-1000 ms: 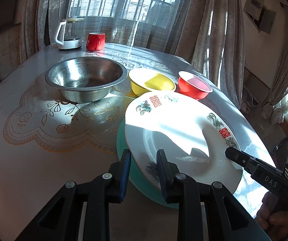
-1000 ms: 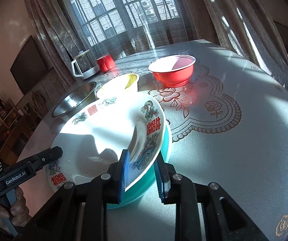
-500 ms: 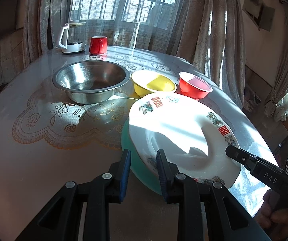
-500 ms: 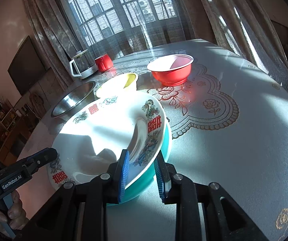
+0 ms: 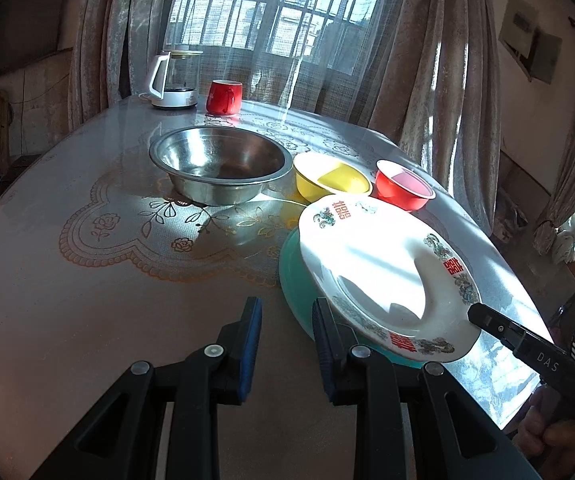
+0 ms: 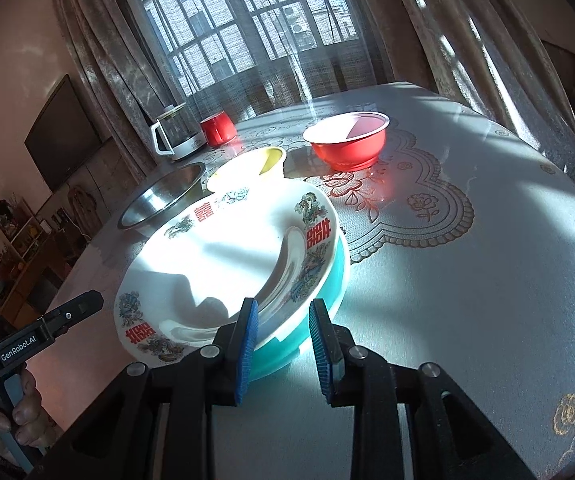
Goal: Organize plates and bowls
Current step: 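Open the left tool to release the double-happiness plate on the stack, then move the left tool to the steel bowl rim and grasp it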
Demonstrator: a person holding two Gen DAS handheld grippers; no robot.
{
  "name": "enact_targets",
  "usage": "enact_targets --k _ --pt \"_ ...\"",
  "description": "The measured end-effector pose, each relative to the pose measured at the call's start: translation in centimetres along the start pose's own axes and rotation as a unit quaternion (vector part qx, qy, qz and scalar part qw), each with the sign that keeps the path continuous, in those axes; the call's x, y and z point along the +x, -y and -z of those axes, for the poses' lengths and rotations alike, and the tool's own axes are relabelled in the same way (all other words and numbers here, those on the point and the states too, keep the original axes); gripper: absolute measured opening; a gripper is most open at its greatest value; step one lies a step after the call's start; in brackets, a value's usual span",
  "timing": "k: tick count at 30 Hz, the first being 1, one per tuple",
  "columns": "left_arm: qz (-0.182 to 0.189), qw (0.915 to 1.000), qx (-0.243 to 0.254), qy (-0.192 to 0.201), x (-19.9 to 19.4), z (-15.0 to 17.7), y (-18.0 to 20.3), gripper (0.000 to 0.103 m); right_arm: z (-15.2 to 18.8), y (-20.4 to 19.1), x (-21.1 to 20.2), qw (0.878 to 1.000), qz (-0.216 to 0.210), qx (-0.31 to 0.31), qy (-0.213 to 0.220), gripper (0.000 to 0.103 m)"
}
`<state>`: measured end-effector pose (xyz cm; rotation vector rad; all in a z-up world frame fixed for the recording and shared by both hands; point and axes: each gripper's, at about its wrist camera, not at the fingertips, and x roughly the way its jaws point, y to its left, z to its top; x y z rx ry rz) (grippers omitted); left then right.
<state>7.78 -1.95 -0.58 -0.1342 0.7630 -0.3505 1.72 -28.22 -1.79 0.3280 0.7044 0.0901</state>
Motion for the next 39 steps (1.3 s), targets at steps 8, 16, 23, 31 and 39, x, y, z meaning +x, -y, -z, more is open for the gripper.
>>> enact_targets --k 8,16,23,31,39 --pt "-0.025 0.9990 -0.037 -0.007 -0.5 1.2 -3.6 0.027 0.1 0.3 -1.5 1.000 0.019 0.006 0.013 0.028" --pt "-0.043 0.9964 -0.072 -0.009 -0.9 1.9 -7.1 0.027 -0.5 0.4 -2.4 0.999 0.026 0.017 0.028 0.028" --pt "-0.059 0.9932 -0.099 -0.016 -1.1 2.3 -9.5 0.027 -1.3 -1.2 -2.1 1.000 0.001 0.002 0.028 0.028" --pt "-0.084 0.9899 -0.111 -0.026 -0.8 1.7 -10.7 0.026 -2.1 -3.9 -0.9 0.999 -0.038 -0.033 0.011 0.030" --pt "-0.053 0.9921 -0.112 -0.020 -0.7 0.2 -11.4 0.029 -3.8 -7.4 1.4 0.993 -0.106 -0.052 -0.018 0.032"
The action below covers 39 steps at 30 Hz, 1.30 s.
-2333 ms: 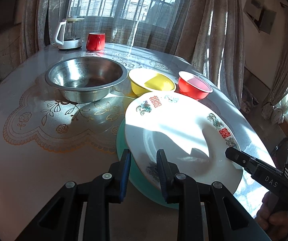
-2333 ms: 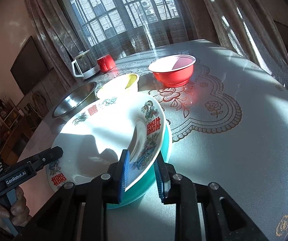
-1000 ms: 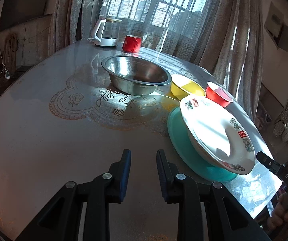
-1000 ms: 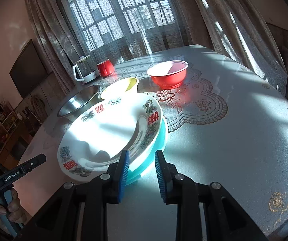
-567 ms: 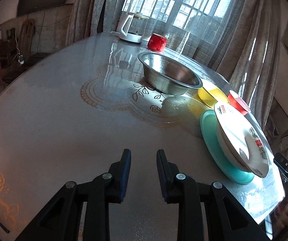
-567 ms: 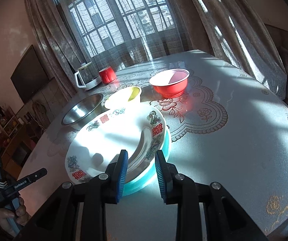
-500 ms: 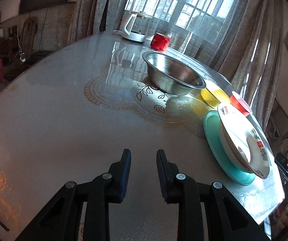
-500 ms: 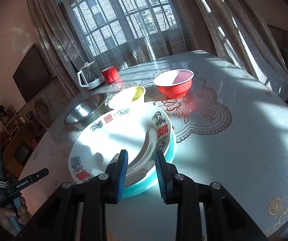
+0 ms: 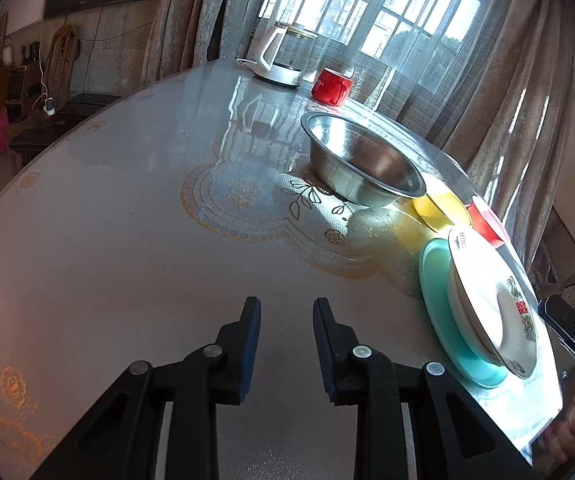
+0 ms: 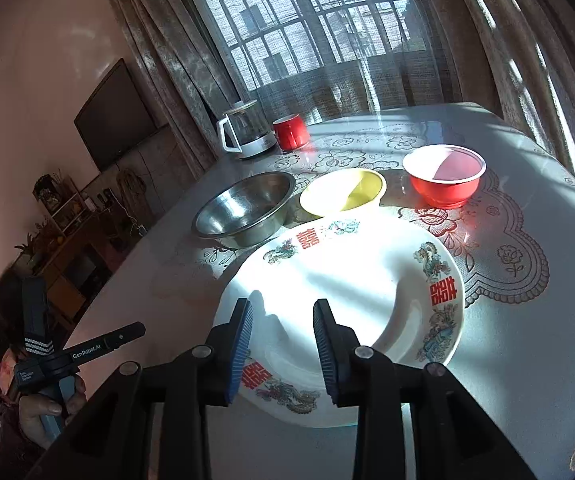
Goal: Organize plates and bowls
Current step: 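Move the left tool to the steel bowl rim and grasp it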
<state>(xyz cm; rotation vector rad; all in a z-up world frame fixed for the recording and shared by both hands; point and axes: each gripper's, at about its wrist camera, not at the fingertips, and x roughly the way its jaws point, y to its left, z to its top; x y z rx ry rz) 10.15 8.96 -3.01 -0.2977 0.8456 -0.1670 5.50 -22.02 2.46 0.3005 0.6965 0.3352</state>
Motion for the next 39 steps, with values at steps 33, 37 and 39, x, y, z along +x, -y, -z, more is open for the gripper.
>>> enact_targets --k 33,37,39 --pt "0.087 0.9943 -0.060 0.017 5.4 -12.0 0.8 0.035 -8.5 -1.1 13.8 0.992 -0.031 0.094 -0.084 0.032" --pt "0.086 0.9941 -0.064 0.019 6.7 -13.0 1.0 0.034 -9.0 -0.6 15.0 0.991 -0.015 0.099 -0.089 0.032" --pt "0.080 0.9946 -0.065 0.014 7.7 -13.3 1.0 0.034 -9.2 -0.4 15.6 0.990 -0.010 0.102 -0.093 0.032"
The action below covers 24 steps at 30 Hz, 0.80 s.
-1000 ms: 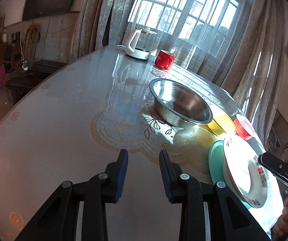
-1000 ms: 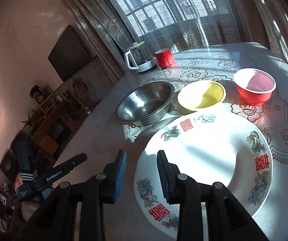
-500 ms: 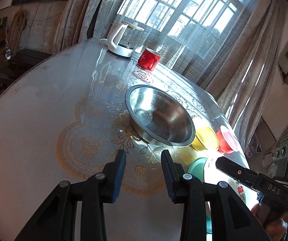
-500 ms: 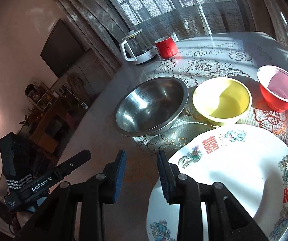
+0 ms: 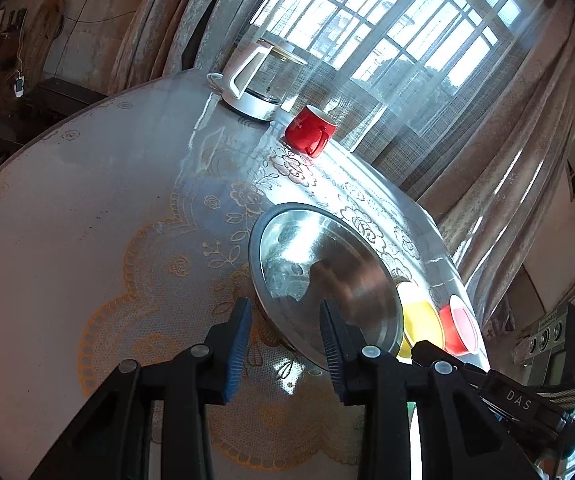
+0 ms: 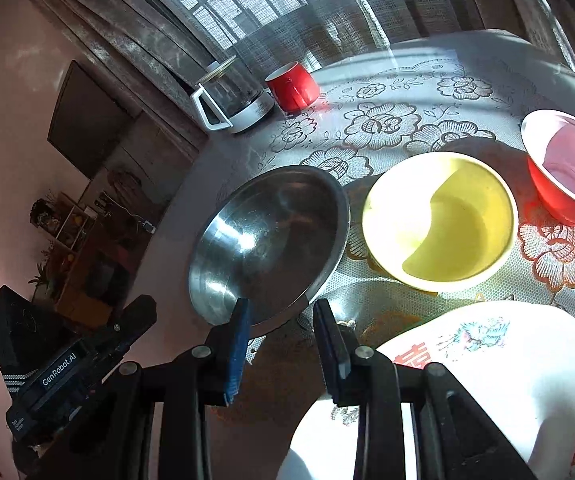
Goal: Organize plates and bowls
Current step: 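Move the left tool to the steel bowl rim and grasp it, then lift the steel bowl with the left tool and carry it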
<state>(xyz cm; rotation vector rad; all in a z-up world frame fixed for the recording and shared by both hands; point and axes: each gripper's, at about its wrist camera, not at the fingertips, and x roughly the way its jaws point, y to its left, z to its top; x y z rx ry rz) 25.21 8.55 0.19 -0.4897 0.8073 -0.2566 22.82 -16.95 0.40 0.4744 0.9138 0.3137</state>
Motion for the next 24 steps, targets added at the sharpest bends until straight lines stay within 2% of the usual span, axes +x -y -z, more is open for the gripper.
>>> enact_targets --k 3,5,7,9,13,15,17,18,20,24 --pt "0.000 0.9999 0.001 -0.013 1.5 -0.3 0.0 0.028 -0.3 0.0 0.7 1.000 0.008 -0.003 -0.004 0.032" --pt "-0.001 0.9999 0.011 -0.010 2.0 -0.4 0.2 0.019 -0.5 -0.1 1.4 1.000 0.014 -0.009 -0.010 0.032" --pt "0.016 0.9996 0.013 -0.019 2.5 -0.4 0.5 0.008 -0.6 -0.4 1.9 0.999 0.031 -0.021 -0.011 0.035" --pt "0.037 0.9987 0.020 -0.028 2.6 0.2 1.0 0.008 -0.5 -0.6 2.3 0.999 0.037 -0.035 -0.013 0.034" --pt "0.024 0.9972 0.067 -0.023 2.2 1.2 2.5 0.008 0.1 -1.9 2.5 0.995 0.051 -0.084 -0.012 0.030" --pt "0.014 0.9974 0.068 -0.021 1.8 1.3 2.4 0.008 0.4 -2.4 2.5 0.993 0.058 -0.104 -0.012 0.029" --pt "0.020 0.9983 0.052 -0.012 1.2 0.9 1.7 0.008 0.4 -2.3 2.5 0.992 0.063 -0.103 -0.017 0.029" --pt "0.022 0.9990 0.037 -0.008 0.9 0.5 1.1 0.009 0.3 -1.9 2.4 0.994 0.061 -0.093 -0.019 0.030" --pt "0.011 0.9999 0.009 0.001 0.5 -0.1 0.0 0.023 -0.1 -1.5 2.4 0.995 0.056 -0.078 -0.022 0.030" --pt "0.005 0.9993 -0.036 0.007 0.7 -1.0 -1.6 0.040 -0.5 -1.3 2.4 0.997 0.047 -0.061 -0.029 0.032"
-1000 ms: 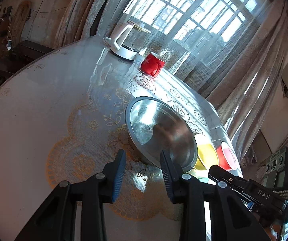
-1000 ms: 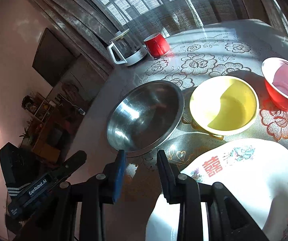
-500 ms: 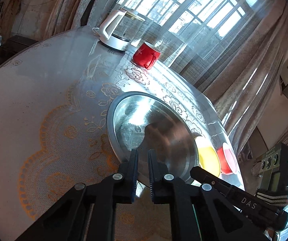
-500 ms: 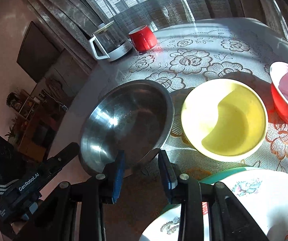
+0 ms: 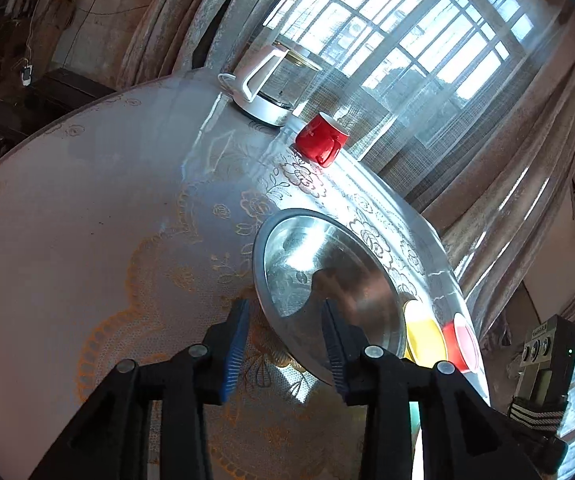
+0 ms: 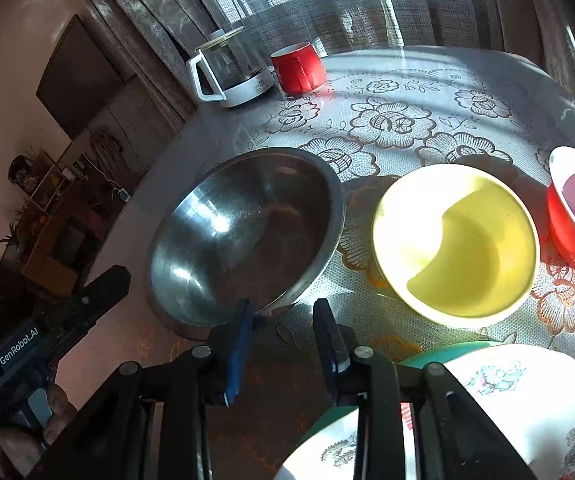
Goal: Organize plates and bowls
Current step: 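Lift the steel bowl with the left tool and carry it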
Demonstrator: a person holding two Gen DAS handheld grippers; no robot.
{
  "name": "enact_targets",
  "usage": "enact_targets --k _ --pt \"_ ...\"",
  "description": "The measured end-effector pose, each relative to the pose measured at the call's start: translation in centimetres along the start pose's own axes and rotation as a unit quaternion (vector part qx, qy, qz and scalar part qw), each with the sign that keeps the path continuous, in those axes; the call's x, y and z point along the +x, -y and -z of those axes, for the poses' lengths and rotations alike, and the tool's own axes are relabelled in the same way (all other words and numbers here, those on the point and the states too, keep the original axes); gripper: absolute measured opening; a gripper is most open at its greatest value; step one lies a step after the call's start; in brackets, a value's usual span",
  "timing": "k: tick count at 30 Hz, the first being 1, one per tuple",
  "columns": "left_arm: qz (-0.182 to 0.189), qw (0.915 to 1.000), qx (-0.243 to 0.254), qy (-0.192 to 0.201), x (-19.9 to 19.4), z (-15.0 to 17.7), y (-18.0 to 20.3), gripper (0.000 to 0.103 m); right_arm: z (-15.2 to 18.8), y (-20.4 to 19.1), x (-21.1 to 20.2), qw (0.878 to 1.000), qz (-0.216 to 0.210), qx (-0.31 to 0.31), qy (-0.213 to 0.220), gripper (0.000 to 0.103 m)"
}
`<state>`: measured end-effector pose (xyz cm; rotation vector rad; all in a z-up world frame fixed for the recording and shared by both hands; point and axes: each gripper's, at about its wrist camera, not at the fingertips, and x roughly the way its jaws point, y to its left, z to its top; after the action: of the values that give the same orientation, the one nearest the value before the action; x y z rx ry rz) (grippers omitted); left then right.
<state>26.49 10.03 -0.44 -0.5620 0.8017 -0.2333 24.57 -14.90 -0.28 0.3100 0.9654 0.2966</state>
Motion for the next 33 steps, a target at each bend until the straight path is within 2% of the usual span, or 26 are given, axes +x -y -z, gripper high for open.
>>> enact_targets --k 2,6,8,10,15,18,21,23,25,27,29,32,33 --pt "0.004 0.9999 -0.009 -0.006 0.5 -0.3 -0.2 0.042 -0.3 -0.1 0.0 1.000 0.005 0.000 0.003 0.033" --pt "-0.001 0.9996 0.018 -0.021 2.1 -0.4 0.6 0.038 -1.1 -0.3 0.8 1.000 0.020 -0.001 -0.005 0.034" --pt "-0.023 0.9986 0.041 -0.024 2.6 -0.3 0.9 0.012 -1.2 -0.5 1.6 0.999 0.029 -0.006 -0.013 0.034" --pt "-0.024 0.9982 0.051 -0.022 2.3 0.0 0.9 0.011 -1.1 -0.7 1.7 0.999 0.041 -0.017 -0.006 0.035" --pt "-0.026 0.9976 0.061 -0.021 1.3 1.2 0.6 0.011 -0.3 -1.7 0.4 0.998 0.038 -0.053 0.018 0.032" --pt "0.001 0.9980 0.059 -0.021 0.3 2.1 0.6 0.011 0.3 -2.9 -0.3 0.996 0.029 -0.081 0.025 0.031" --pt "-0.016 0.9968 0.077 -0.013 -0.8 3.0 1.0 0.011 1.1 -4.3 -0.7 0.994 0.024 -0.104 0.022 0.030" --pt "-0.030 0.9973 0.066 -0.014 -1.0 3.2 0.3 0.011 1.5 -4.7 -0.7 0.993 0.032 -0.113 0.019 0.030" --pt "-0.024 0.9990 0.035 -0.016 -1.4 3.0 -0.9 0.011 1.5 -4.3 -0.6 0.994 0.035 -0.101 0.016 0.030" --pt "-0.022 0.9994 0.016 -0.022 -1.4 2.7 -1.6 0.015 1.5 -4.0 -0.8 0.995 0.027 -0.094 0.019 0.030" --pt "-0.017 0.9996 -0.004 -0.023 -1.4 2.4 -2.1 0.028 1.2 -3.9 -0.9 0.995 0.032 -0.092 0.021 0.030" --pt "-0.005 0.9996 -0.019 -0.018 -1.1 1.7 -2.0 0.041 1.1 -3.6 -1.2 0.995 0.037 -0.089 0.021 0.032" --pt "-0.003 0.9996 -0.021 -0.020 -0.9 1.5 -1.9 0.041 1.0 -3.4 -1.0 0.995 0.040 -0.085 0.016 0.032"
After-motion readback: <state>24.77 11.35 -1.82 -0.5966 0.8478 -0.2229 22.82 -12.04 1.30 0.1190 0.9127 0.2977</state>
